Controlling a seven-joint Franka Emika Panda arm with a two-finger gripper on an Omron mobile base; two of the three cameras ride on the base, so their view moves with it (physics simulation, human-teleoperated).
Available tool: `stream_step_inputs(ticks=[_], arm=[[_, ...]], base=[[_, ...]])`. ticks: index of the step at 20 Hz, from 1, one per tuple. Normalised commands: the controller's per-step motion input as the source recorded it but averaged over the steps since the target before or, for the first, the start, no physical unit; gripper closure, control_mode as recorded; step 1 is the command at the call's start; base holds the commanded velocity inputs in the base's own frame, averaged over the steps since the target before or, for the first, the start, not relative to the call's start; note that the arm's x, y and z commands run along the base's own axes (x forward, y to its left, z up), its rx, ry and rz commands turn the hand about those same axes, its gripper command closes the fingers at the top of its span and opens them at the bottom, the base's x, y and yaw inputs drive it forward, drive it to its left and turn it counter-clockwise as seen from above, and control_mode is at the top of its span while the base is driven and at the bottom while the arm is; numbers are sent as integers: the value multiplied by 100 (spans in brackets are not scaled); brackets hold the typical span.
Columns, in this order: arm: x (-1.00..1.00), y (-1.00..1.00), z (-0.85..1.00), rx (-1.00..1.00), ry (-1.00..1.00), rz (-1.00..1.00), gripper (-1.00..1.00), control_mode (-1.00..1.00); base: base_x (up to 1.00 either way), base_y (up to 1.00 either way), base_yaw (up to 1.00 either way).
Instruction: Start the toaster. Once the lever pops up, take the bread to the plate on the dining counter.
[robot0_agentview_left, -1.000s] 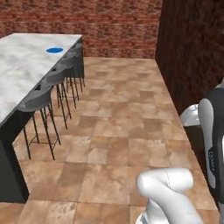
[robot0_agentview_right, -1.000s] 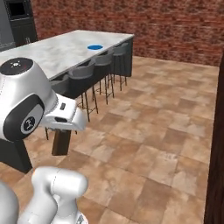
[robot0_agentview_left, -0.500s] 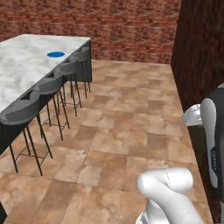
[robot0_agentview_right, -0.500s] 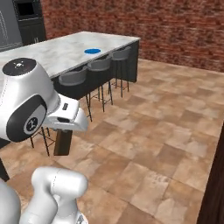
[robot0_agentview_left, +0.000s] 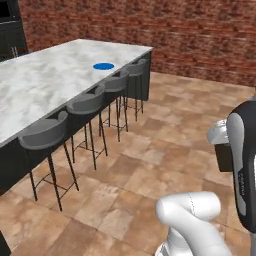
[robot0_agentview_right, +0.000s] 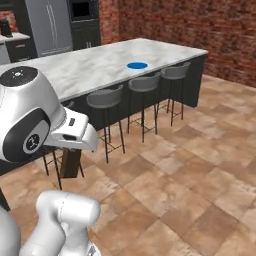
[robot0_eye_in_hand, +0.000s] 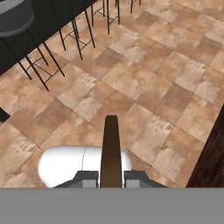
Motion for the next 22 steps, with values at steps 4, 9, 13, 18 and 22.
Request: stream_step_inputs(ticks=[4, 9, 13, 18, 22], arm=[[0, 0, 0, 0, 0, 0, 100, 100], [0, 0, 0, 0, 0, 0, 100, 100], [0, 0, 0, 0, 0, 0, 100, 100], [0, 0, 0, 0, 0, 0, 100, 100], [0, 0, 0, 0, 0, 0, 100, 100]], base=[[98, -79, 47], [100, -80, 46], [100, -80, 46], [100, -78, 46], [100, -81, 44]])
